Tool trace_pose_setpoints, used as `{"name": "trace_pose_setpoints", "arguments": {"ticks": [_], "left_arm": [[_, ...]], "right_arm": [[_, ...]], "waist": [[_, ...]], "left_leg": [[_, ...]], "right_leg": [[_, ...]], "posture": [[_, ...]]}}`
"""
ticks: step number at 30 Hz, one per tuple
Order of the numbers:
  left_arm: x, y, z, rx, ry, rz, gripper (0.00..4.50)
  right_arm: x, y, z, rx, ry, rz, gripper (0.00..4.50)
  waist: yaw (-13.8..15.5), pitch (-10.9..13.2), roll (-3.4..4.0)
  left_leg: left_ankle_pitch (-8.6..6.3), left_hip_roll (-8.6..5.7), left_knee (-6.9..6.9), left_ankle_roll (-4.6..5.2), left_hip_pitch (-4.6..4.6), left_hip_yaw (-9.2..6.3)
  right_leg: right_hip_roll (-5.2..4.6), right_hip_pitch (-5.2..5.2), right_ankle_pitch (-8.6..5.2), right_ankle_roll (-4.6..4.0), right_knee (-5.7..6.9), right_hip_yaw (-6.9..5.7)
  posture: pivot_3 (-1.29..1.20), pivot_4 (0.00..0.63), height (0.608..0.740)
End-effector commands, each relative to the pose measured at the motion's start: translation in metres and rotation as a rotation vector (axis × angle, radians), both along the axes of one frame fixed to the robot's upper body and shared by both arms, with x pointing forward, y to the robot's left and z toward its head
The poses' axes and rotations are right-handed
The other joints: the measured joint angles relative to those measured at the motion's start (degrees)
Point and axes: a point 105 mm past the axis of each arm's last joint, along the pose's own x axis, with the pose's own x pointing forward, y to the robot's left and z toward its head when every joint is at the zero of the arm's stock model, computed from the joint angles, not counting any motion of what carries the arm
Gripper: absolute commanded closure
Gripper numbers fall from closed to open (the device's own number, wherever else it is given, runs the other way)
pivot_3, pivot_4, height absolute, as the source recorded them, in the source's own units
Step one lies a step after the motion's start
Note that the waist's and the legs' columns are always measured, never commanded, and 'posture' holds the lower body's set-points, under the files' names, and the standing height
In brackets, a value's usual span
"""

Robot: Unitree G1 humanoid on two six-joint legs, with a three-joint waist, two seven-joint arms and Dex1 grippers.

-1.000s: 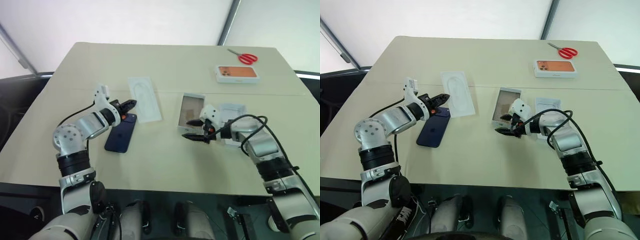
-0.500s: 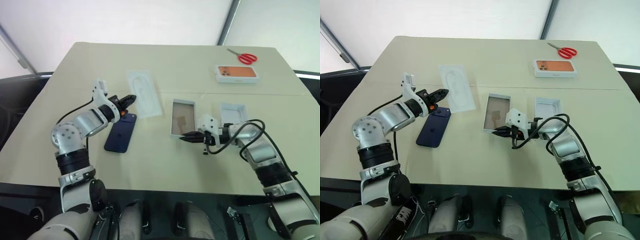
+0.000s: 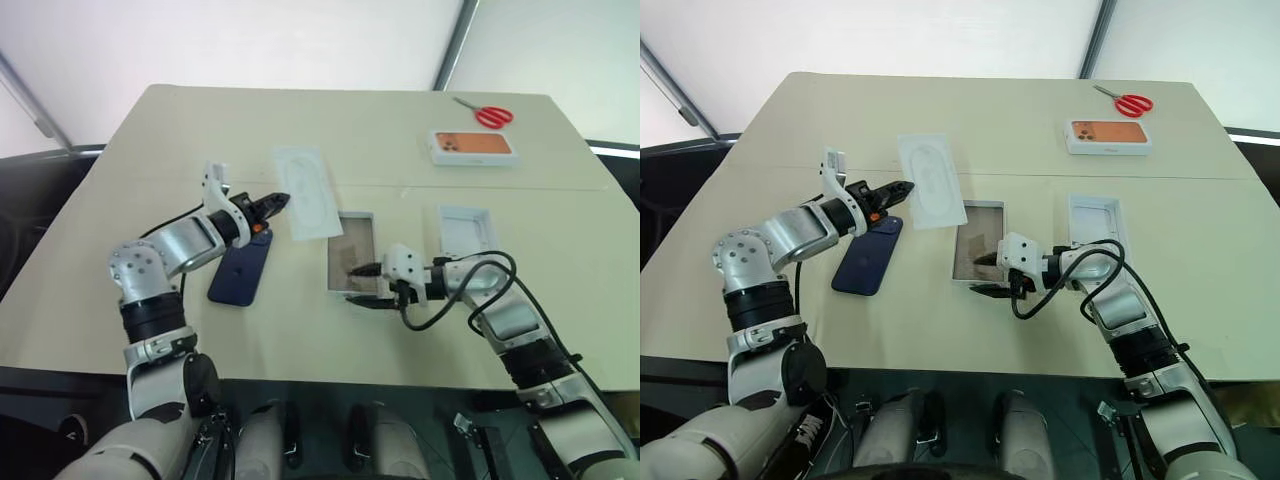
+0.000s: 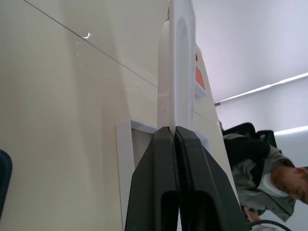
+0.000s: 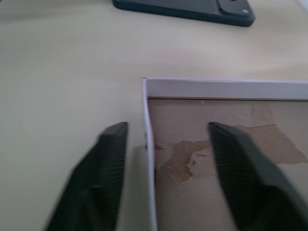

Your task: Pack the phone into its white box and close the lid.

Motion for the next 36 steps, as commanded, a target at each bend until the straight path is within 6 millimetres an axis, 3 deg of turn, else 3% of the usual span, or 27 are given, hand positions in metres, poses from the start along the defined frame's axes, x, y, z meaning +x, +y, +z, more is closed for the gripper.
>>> {"name": "trace_pose_setpoints", "arguments": {"ticks": [1,5,8,10,17,27,30,36], "left_arm": [[-0.009,-0.01,0.003,0.012,-0.026,-0.058,4.5],[-0.014,-0.023,-0.005,-0.007,-0.002,-0.094,4.5],[-0.016,-0.033,-0.018,-0.009,0.036,-0.105,4.5],[-0.017,-0.039,-0.025,0.0,0.057,-0.113,4.5],[-0.023,-0.061,-0.036,0.002,0.105,-0.182,4.5],[-0.022,-0.057,-0.037,0.043,0.098,-0.188,4.5],[-0.023,-0.06,-0.04,0.058,0.102,-0.21,3.55],[-0.02,-0.063,-0.038,0.091,0.076,-0.213,0.56]], "right_arm": [[0.007,-0.01,0.037,0.095,-0.073,-0.047,0.98],[0.014,-0.044,0.068,0.211,-0.055,-0.162,0.98],[0.013,-0.088,0.061,0.109,-0.051,-0.264,0.98],[0.014,-0.104,0.064,0.106,-0.055,-0.314,0.98],[0.017,-0.101,0.066,0.157,-0.086,-0.34,0.98],[0.02,-0.097,0.062,0.154,-0.11,-0.344,0.98],[0.022,-0.095,0.062,0.15,-0.121,-0.341,0.93],[0.024,-0.088,0.061,0.152,-0.126,-0.33,0.93]], "waist": [[0.0,0.0,0.0],[0.3,0.0,-0.01],[0.5,0.0,-0.05],[0.3,0.0,-0.07],[-0.2,0.1,-0.11],[0.3,0.1,-0.12],[0.3,0.1,-0.12],[0.3,0.1,-0.12]], "left_leg": [[0.0,0.0,0.0,0.0,0.0,0.0],[0.0,-0.01,0.01,0.0,0.0,0.0],[-0.01,-0.02,0.01,0.01,-0.01,-0.03],[-0.02,-0.03,0.0,0.02,-0.01,-0.03],[0.02,0.05,-0.02,-0.03,0.02,-0.01],[0.01,0.0,-0.01,-0.03,0.0,-0.01],[0.01,0.01,-0.01,-0.03,0.0,-0.03],[0.02,0.01,-0.01,-0.03,0.0,-0.02]], "right_leg": [[0.0,0.0,0.0,0.0,0.0,0.0],[-0.01,0.0,0.0,0.0,-0.01,0.0],[-0.03,0.02,0.0,0.0,-0.03,-0.01],[-0.03,0.04,0.0,0.0,-0.07,-0.02],[0.03,0.0,0.0,-0.01,-0.02,0.0],[-0.01,0.01,0.0,0.0,-0.04,0.0],[-0.01,0.0,0.0,-0.01,-0.03,0.0],[-0.01,0.01,0.0,-0.01,-0.02,0.0]], "posture": [[0.0,0.15,0.738],[0.0,0.15,0.738],[0.0,0.15,0.738],[0.0,0.15,0.738],[0.0,0.15,0.738],[0.0,0.15,0.738],[0.0,0.15,0.738],[0.0,0.15,0.738]]}}
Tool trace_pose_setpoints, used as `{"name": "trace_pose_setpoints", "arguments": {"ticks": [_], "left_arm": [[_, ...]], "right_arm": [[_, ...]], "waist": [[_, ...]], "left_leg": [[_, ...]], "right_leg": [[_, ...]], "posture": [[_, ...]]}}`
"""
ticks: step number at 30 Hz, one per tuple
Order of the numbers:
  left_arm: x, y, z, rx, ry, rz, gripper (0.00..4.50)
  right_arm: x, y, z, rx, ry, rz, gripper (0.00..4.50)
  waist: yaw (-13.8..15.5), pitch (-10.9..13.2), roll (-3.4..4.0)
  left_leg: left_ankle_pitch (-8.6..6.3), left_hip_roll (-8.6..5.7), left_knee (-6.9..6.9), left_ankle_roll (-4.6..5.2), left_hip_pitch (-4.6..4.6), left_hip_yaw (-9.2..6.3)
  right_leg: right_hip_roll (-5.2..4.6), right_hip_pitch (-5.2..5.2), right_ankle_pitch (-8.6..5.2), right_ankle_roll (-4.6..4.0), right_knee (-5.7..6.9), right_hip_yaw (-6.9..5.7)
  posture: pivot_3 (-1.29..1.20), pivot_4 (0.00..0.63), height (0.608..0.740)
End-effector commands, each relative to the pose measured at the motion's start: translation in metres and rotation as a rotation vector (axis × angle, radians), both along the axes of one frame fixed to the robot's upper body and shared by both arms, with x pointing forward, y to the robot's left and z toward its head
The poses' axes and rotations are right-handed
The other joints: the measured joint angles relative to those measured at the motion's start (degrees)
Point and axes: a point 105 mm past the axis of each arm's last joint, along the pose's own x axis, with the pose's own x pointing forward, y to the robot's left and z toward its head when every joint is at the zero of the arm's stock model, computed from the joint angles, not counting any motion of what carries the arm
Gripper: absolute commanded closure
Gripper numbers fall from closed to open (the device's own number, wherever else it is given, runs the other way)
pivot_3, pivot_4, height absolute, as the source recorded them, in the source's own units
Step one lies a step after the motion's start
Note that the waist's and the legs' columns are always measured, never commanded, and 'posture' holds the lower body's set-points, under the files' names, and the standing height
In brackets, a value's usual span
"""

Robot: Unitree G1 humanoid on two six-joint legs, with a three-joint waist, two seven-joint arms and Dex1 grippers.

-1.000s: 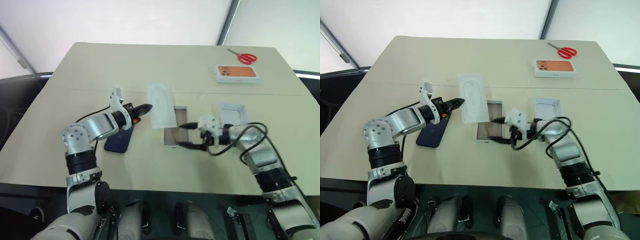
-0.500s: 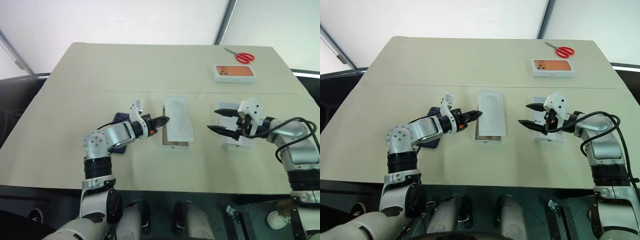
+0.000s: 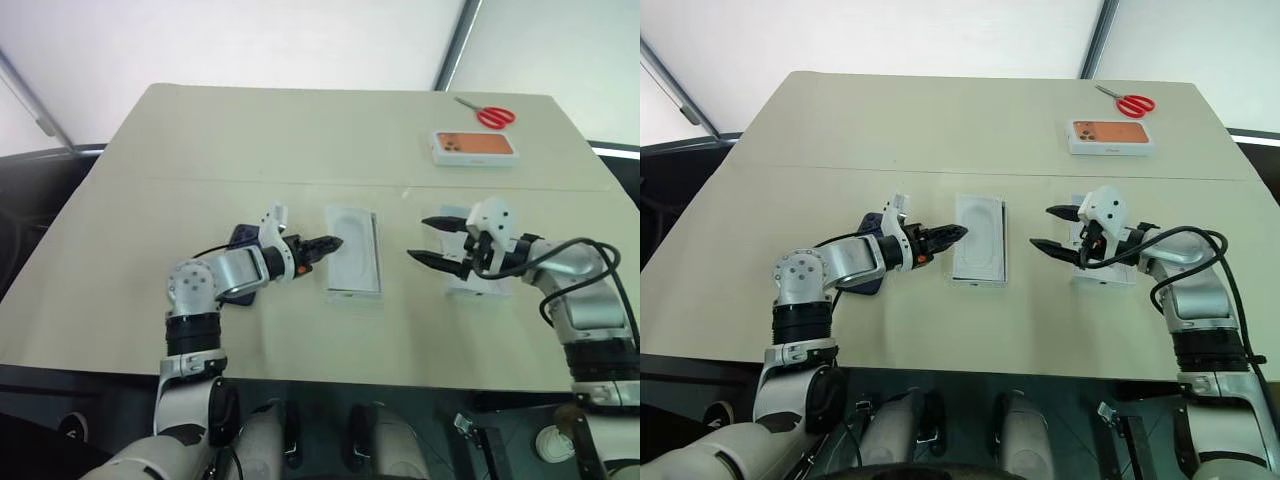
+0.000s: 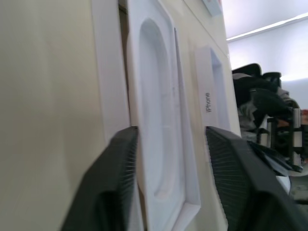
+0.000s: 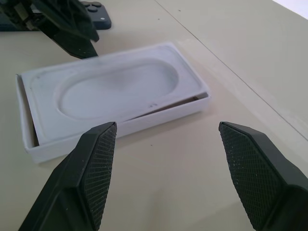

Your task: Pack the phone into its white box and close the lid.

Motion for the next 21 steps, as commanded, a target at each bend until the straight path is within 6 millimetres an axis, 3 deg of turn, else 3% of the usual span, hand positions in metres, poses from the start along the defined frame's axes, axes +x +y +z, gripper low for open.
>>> {"name": "trace_pose_setpoints", "arguments": {"ticks": [1,8,12,15,18,21], "left_arm": [[0.003,-0.001,0.007,0.051,-0.057,0.004,0.56],[0.008,0.015,0.021,0.094,-0.145,0.026,0.56],[0.012,0.029,0.036,0.091,-0.231,0.067,0.56],[0.017,0.041,0.042,0.132,-0.293,0.116,0.56],[0.027,0.059,0.042,0.204,-0.338,0.199,0.52],[0.028,0.072,0.043,0.25,-0.398,0.227,0.52]], "right_arm": [[0.002,0.004,0.011,-0.001,-0.054,0.011,0.93],[0.005,0.012,0.016,0.032,-0.066,0.011,0.93],[0.017,0.031,0.025,0.1,-0.099,0.002,0.93],[0.026,0.05,0.021,0.079,-0.122,-0.002,0.93],[0.037,0.064,0.019,0.089,-0.134,-0.021,1.85],[0.048,0.08,0.006,-0.003,-0.169,-0.034,3.41]], "waist": [[0.0,0.0,0.0],[-0.3,0.0,0.0],[-0.5,0.0,0.01],[-0.5,0.0,0.01],[-0.5,0.0,0.01],[-0.6,0.0,0.02]], "left_leg": [[0.0,0.0,0.0,0.0,0.0,0.0],[0.0,0.01,-0.01,0.0,0.0,0.0],[0.01,0.02,-0.02,-0.02,0.0,0.0],[0.01,0.02,-0.03,-0.02,0.0,0.0],[0.01,0.02,-0.03,-0.02,0.0,0.01],[0.01,0.0,-0.03,-0.02,-0.02,0.03]], "right_leg": [[0.0,0.0,0.0,0.0,0.0,0.0],[0.01,-0.01,0.0,0.0,0.0,0.0],[0.01,-0.03,0.0,0.0,0.01,0.0],[0.01,-0.04,0.0,0.0,0.02,0.0],[0.01,-0.03,0.0,-0.01,0.02,0.0],[0.01,-0.05,0.0,0.0,0.02,0.0]], "posture": [[0.0,0.15,0.738],[0.0,0.15,0.738],[0.0,0.15,0.738],[0.0,0.15,0.738],[0.0,0.15,0.738],[0.0,0.15,0.738]]}}
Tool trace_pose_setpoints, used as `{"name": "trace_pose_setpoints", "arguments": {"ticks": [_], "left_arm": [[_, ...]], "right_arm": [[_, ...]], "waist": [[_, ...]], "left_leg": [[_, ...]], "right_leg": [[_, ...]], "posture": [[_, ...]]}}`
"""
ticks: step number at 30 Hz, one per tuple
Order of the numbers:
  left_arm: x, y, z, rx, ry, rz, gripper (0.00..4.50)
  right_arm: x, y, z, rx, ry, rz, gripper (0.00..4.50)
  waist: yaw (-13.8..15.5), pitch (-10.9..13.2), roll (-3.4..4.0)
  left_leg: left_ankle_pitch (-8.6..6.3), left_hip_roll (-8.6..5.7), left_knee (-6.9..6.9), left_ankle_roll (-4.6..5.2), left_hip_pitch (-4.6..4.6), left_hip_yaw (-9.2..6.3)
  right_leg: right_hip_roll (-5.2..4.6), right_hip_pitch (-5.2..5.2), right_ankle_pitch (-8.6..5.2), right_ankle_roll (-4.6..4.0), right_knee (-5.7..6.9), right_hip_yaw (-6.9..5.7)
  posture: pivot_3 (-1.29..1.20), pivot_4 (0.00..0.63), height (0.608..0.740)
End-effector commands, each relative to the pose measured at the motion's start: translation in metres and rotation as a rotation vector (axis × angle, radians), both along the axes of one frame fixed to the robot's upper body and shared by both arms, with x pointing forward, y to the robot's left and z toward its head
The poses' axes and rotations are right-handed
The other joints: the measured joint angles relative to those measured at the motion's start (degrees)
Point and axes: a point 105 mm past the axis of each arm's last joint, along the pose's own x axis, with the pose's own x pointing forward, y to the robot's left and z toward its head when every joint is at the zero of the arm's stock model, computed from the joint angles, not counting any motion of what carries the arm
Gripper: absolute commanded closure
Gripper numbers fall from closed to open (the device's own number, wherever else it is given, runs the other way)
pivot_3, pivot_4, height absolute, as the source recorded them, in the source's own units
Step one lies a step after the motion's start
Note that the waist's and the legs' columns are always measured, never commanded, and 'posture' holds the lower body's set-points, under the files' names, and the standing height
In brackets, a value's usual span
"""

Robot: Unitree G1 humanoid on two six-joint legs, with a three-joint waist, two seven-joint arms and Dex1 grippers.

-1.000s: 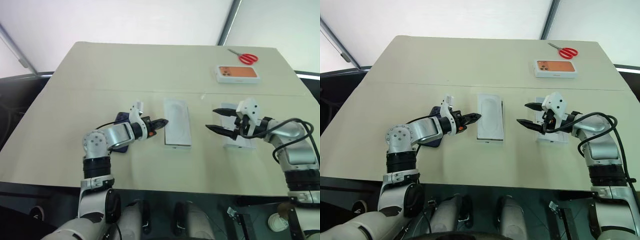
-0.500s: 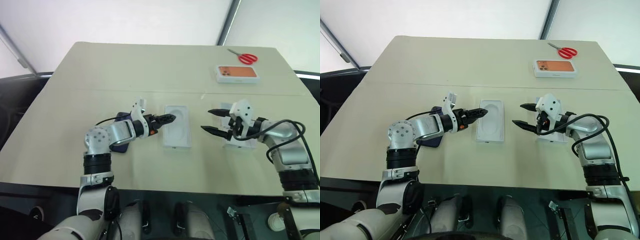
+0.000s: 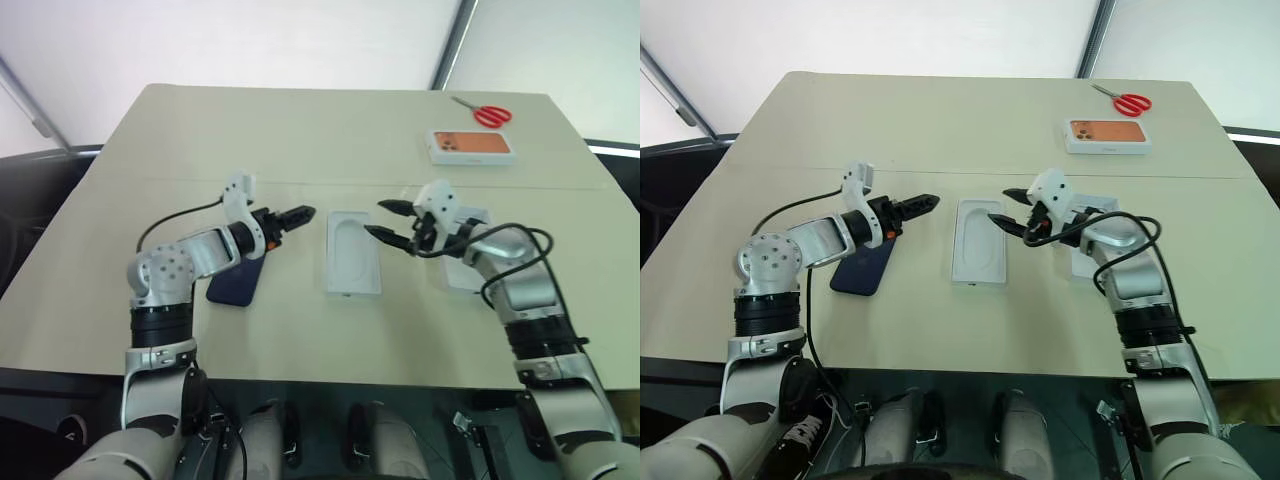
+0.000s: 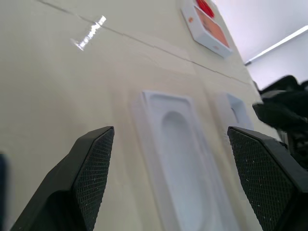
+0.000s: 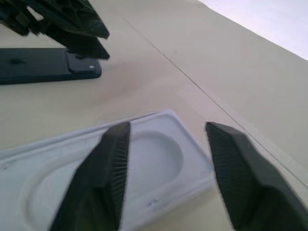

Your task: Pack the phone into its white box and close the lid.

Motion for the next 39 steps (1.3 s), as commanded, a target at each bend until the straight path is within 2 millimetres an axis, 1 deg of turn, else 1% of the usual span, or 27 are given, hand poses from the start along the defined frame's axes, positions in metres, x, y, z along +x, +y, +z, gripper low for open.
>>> {"name": "trace_pose_setpoints", "arguments": {"ticks": [1,2,3,5,7,11,13,14,19,24,26,29,32,33,35,37,39], "left_arm": [[-0.001,0.011,0.015,0.058,-0.138,0.02,0.52],[-0.003,0.013,0.018,0.057,-0.163,0.018,0.52],[-0.005,0.013,0.02,0.049,-0.182,0.003,0.52],[-0.009,0.014,0.022,0.046,-0.2,-0.008,0.52],[-0.011,0.018,0.022,0.064,-0.208,0.0,0.52],[-0.012,0.024,0.013,0.089,-0.181,0.025,0.52],[-0.012,0.023,0.013,0.084,-0.183,0.031,0.52],[-0.012,0.022,0.013,0.078,-0.183,0.034,0.52],[-0.01,0.025,0.017,0.068,-0.197,0.058,0.52],[-0.008,0.026,0.012,0.084,-0.191,0.071,0.52],[-0.009,0.025,0.013,0.077,-0.187,0.067,0.52],[-0.009,0.027,0.013,0.072,-0.183,0.068,0.52],[-0.01,0.032,0.01,0.072,-0.166,0.068,0.52],[-0.012,0.035,0.008,0.077,-0.156,0.061,0.52],[-0.018,0.047,0.004,0.107,-0.132,0.048,0.52],[-0.023,0.066,0.003,0.109,-0.107,0.05,0.52],[-0.027,0.082,0.002,0.107,-0.066,0.052,0.52]], "right_arm": [[0.011,0.015,-0.002,-0.097,-0.086,-0.01,3.89],[0.014,0.02,-0.004,-0.109,-0.101,-0.007,4.38],[0.017,0.024,-0.003,-0.099,-0.108,-0.011,4.45],[0.021,0.029,-0.003,-0.107,-0.116,-0.014,4.45],[0.025,0.029,-0.011,-0.185,-0.125,-0.016,4.45],[0.027,0.029,-0.023,-0.236,-0.112,-0.01,4.45],[0.022,0.031,-0.039,-0.334,-0.113,0.031,4.45],[0.02,0.031,-0.044,-0.362,-0.113,0.045,4.45],[0.005,0.04,-0.053,-0.363,-0.067,0.138,4.45],[0.017,0.033,-0.046,-0.37,-0.118,0.062,4.45],[0.017,0.035,-0.037,-0.341,-0.131,0.065,4.45],[0.013,0.039,-0.023,-0.268,-0.115,0.095,4.45],[0.011,0.036,-0.03,-0.315,-0.113,0.102,4.45],[0.011,0.035,-0.03,-0.309,-0.11,0.094,4.45],[0.011,0.037,-0.019,-0.244,-0.106,0.086,4.45],[0.006,0.045,-0.003,-0.146,-0.091,0.112,4.45],[-0.002,0.056,0.004,-0.089,-0.058,0.147,4.45]], "waist": [[-0.2,0.0,0.0],[-0.4,0.0,0.0],[-0.5,0.0,0.01],[-0.8,0.0,0.01],[-1.0,0.0,0.01],[-1.2,0.0,0.02],[-1.3,0.0,0.02],[-1.3,0.0,0.02],[-1.1,0.0,0.02],[-1.2,0.0,0.02],[-1.2,0.0,0.02],[-1.2,0.0,0.02],[-1.2,0.0,0.02],[-1.2,0.0,0.02],[-1.3,0.0,0.03],[-1.5,0.0,0.05],[-1.6,0.0,0.05]], "left_leg": [[0.0,0.0,0.0,0.0,0.0,0.02],[0.0,0.0,-0.01,0.0,-0.01,0.02],[0.0,0.0,-0.02,0.0,-0.01,0.02],[0.0,0.0,-0.02,-0.01,-0.01,0.02],[0.01,0.0,-0.02,-0.01,-0.01,0.02],[0.01,0.01,-0.03,-0.01,0.0,0.01],[0.01,0.01,-0.03,-0.01,0.0,0.02],[0.01,0.01,-0.03,-0.01,0.01,0.02],[0.01,0.01,-0.03,-0.01,0.0,0.01],[0.02,0.02,-0.03,-0.02,0.02,0.01],[0.02,0.02,-0.03,-0.02,0.02,0.01],[0.02,0.02,-0.03,-0.02,0.01,0.01],[0.02,0.02,-0.03,-0.02,0.02,0.01],[0.02,0.02,-0.03,-0.02,0.01,0.01],[0.02,0.02,-0.03,-0.02,0.01,0.01],[0.02,0.04,-0.06,-0.02,0.01,0.01],[0.03,0.07,-0.07,-0.05,0.01,0.02]], "right_leg": [[0.0,-0.01,0.0,0.0,0.0,0.0],[0.0,-0.02,0.0,0.0,0.0,0.0],[0.0,-0.02,0.0,0.0,0.0,0.0],[0.0,-0.02,0.0,0.0,0.0,0.0],[-0.01,-0.02,0.0,0.0,0.01,0.0],[0.0,-0.02,0.0,0.0,0.03,0.0],[0.0,-0.02,0.0,0.0,0.03,0.0],[0.0,-0.02,0.0,0.0,0.03,0.01],[-0.01,-0.01,0.0,0.0,0.02,0.01],[-0.01,-0.01,0.0,0.0,0.04,0.01],[-0.01,-0.01,0.0,0.0,0.04,0.01],[-0.01,-0.02,0.0,0.0,0.04,0.01],[-0.01,-0.02,0.0,0.0,0.04,0.01],[-0.01,-0.02,0.0,0.0,0.04,0.01],[0.0,-0.02,0.0,0.0,0.04,0.0],[0.0,-0.04,0.0,0.0,0.04,0.01],[0.02,-0.08,0.0,0.0,0.05,0.02]], "posture": [[0.0,0.15,0.738],[0.0,0.15,0.738],[0.0,0.15,0.738],[0.0,0.15,0.738],[0.0,0.15,0.738],[0.0,0.15,0.738],[0.0,0.15,0.738],[0.0,0.15,0.738],[0.0,0.15,0.738],[0.0,0.15,0.738],[0.0,0.15,0.738],[0.0,0.15,0.738],[0.0,0.15,0.738],[0.0,0.15,0.738],[0.0,0.15,0.738],[0.0,0.15,0.738],[0.0,0.15,0.738]]}}
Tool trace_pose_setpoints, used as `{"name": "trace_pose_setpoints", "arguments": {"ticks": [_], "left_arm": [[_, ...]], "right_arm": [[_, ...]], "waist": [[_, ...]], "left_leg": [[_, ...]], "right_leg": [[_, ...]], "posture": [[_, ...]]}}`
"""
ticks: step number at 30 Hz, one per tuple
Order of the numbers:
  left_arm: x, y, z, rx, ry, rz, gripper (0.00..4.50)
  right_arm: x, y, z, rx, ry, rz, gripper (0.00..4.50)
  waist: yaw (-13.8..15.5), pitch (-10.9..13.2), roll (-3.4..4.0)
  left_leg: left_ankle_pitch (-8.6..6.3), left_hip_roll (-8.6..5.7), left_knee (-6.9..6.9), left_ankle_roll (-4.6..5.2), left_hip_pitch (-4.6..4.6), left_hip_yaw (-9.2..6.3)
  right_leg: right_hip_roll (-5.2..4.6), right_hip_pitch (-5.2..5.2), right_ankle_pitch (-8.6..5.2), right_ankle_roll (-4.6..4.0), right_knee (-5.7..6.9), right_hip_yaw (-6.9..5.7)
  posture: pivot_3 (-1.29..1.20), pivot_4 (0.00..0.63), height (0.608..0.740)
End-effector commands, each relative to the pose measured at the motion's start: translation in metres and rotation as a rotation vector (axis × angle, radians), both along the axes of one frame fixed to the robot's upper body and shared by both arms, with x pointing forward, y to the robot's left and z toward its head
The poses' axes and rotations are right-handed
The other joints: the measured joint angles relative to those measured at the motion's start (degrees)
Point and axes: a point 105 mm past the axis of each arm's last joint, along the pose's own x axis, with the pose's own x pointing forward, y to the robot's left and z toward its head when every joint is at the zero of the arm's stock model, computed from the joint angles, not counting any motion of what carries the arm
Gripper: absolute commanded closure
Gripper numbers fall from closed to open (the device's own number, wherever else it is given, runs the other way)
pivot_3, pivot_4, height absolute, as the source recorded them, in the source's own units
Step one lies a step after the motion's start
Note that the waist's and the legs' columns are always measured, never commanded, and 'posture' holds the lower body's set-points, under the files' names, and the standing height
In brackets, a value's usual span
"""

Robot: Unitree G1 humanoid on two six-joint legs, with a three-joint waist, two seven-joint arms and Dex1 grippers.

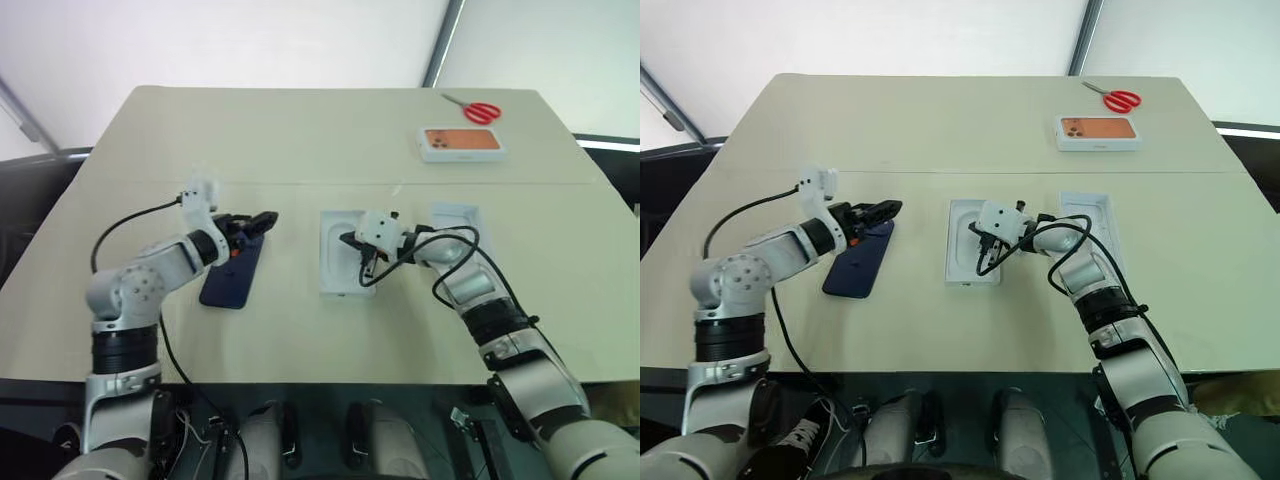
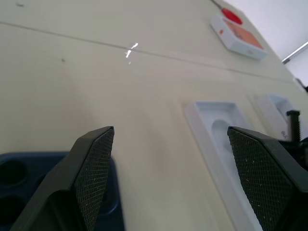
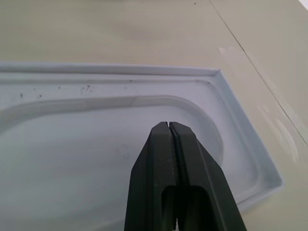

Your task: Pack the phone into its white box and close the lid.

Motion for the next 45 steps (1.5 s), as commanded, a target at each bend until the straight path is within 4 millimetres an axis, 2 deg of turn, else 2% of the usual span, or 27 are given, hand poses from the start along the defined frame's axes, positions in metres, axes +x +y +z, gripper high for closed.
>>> {"name": "trace_pose_setpoints", "arguments": {"ticks": [1,5,7,9,12,16,22,36,40,43,45], "left_arm": [[-0.01,0.028,0.011,-0.011,0.013,-0.006,0.52],[-0.02,0.051,0.009,-0.003,0.065,-0.035,0.52],[-0.022,0.062,0.001,0.025,0.098,-0.03,0.52],[-0.026,0.068,-0.007,0.046,0.122,-0.052,0.52],[-0.029,0.07,-0.016,0.023,0.163,-0.072,0.52],[-0.03,0.065,-0.029,0.027,0.21,-0.104,0.52],[-0.029,0.055,-0.056,0.04,0.327,-0.124,0.52],[-0.045,0.006,-0.088,-0.05,0.5,-0.258,0.52],[-0.041,-0.01,-0.083,-0.081,0.51,-0.277,0.52],[-0.034,-0.013,-0.073,-0.146,0.501,-0.262,0.52],[-0.034,-0.01,-0.075,-0.112,0.489,-0.25,0.52]], "right_arm": [[-0.013,0.026,0.032,0.132,0.009,0.075,4.45],[-0.035,0.065,0.023,0.154,0.082,0.161,4.45],[-0.044,0.086,0.018,0.142,0.091,0.189,4.45],[-0.046,0.103,0.009,0.088,0.088,0.195,4.45],[-0.039,0.116,-0.003,0.025,0.148,0.178,4.45],[-0.027,0.12,-0.017,-0.09,0.146,0.114,4.45],[-0.029,0.131,-0.025,-0.141,0.145,0.137,4.45],[-0.026,0.149,-0.025,-0.124,0.147,0.124,4.45],[-0.022,0.144,-0.025,-0.119,0.147,0.109,4.45],[-0.02,0.142,-0.025,-0.123,0.138,0.106,4.45],[-0.018,0.14,-0.025,-0.122,0.136,0.098,4.45]], "waist": [[0.0,0.0,0.0],[0.1,0.0,0.0],[0.3,0.0,0.0],[0.3,0.0,0.0],[0.4,0.0,0.0],[0.3,0.0,-0.01],[0.3,-0.1,0.03],[0.4,-0.8,0.44],[0.7,-1.0,0.65],[0.7,-1.1,0.64],[0.6,-1.0,0.64]], "left_leg": [[0.01,0.04,0.0,-0.02,0.0,0.0],[-0.01,0.04,-0.04,-0.07,0.0,0.0],[-0.05,0.04,-0.06,-0.14,-0.02,0.0],[-0.1,0.01,-0.06,-0.22,-0.04,0.0],[-0.11,-0.01,-0.07,-0.25,-0.06,0.0],[-0.11,-0.02,-0.08,-0.25,-0.08,0.0],[-0.09,-0.02,-0.13,-0.27,-0.05,0.0],[-0.09,-0.09,-0.13,-0.25,0.08,0.0],[-0.1,-0.12,-0.14,-0.25,0.16,-0.01],[-0.1,-0.16,-0.14,-0.24,0.18,-0.04],[-0.1,-0.16,-0.14,-0.24,0.18,-0.04]], "right_leg": [[0.03,-0.01,0.0,0.0,0.01,0.0],[0.01,-0.04,-0.01,-0.01,0.0,0.0],[-0.01,-0.07,-0.01,-0.01,-0.01,0.0],[-0.03,-0.09,-0.01,-0.02,-0.02,0.0],[-0.05,-0.12,-0.01,-0.03,-0.02,0.0],[-0.07,-0.15,0.0,-0.04,-0.02,0.0],[-0.06,-0.14,0.0,-0.04,0.02,0.0],[-0.08,0.03,-0.01,-0.02,0.0,0.0],[-0.11,0.13,-0.02,-0.01,-0.01,0.01],[-0.13,0.18,-0.02,0.0,-0.02,0.0],[-0.13,0.17,-0.02,0.0,-0.01,0.0]], "posture": [[0.0,0.15,0.738],[0.0,0.15,0.738],[0.0,0.15,0.738],[0.0,0.15,0.738],[0.0,0.15,0.738],[0.0,0.15,0.738],[0.0,0.15,0.738],[0.0,0.15,0.738],[0.0,0.15,0.738],[0.0,0.15,0.738],[0.0,0.15,0.738]]}}
